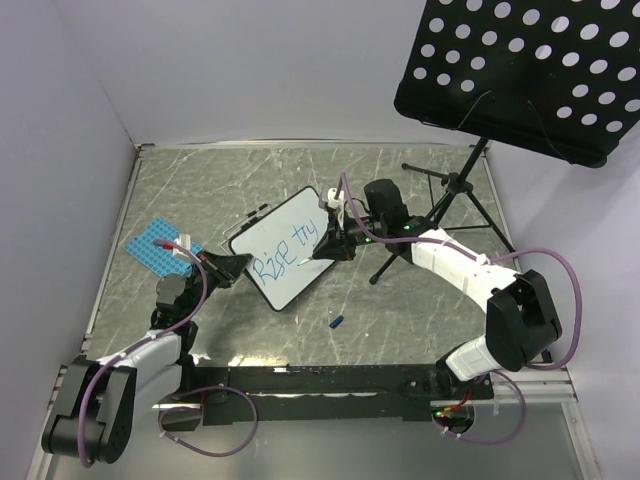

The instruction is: Write a sentence on the whiteboard

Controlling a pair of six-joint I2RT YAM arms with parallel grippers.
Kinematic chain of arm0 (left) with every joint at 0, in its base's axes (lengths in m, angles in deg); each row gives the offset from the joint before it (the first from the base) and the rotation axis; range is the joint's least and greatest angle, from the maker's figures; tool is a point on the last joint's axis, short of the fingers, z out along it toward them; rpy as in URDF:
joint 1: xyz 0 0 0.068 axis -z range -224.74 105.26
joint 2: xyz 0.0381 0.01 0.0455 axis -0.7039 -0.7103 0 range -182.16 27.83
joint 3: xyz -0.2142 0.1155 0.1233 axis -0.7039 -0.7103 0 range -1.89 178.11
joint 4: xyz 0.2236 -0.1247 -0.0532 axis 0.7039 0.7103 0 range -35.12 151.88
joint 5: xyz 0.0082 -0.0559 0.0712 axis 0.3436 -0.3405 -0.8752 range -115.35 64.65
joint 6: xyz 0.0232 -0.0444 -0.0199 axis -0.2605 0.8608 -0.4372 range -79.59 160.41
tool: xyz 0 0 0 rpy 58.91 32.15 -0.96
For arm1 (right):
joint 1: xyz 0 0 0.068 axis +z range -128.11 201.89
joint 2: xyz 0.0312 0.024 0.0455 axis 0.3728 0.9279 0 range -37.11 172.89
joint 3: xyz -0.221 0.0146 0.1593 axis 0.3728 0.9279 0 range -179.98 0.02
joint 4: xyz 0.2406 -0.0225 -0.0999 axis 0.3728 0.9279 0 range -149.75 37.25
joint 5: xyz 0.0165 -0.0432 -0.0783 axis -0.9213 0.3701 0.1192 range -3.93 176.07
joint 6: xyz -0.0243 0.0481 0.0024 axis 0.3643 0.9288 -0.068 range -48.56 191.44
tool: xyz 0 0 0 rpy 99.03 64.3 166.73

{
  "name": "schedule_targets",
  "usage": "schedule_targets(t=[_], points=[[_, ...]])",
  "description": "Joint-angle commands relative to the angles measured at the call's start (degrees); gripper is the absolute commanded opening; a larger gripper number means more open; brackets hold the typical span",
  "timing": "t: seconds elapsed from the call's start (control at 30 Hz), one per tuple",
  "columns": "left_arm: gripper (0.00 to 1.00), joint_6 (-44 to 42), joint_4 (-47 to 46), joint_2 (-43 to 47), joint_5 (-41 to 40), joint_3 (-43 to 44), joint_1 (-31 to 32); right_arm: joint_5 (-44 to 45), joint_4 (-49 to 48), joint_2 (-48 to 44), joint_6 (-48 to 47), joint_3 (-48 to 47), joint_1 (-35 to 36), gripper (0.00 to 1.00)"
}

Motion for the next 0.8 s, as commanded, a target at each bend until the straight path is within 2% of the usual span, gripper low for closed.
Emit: schedule_targets(t=[0.0,0.77], points=[[0.01,-0.6,-6.8,-0.4,0.1,-6.0,0.3,-2.0,-1.2,0.7,-1.1,0.4,0.4,0.00],[0.01,-0.4,-6.9,-0.3,0.1,-6.1,0.6,-1.7,-1.0,1.3,-1.1,0.2,0.7,0.00]])
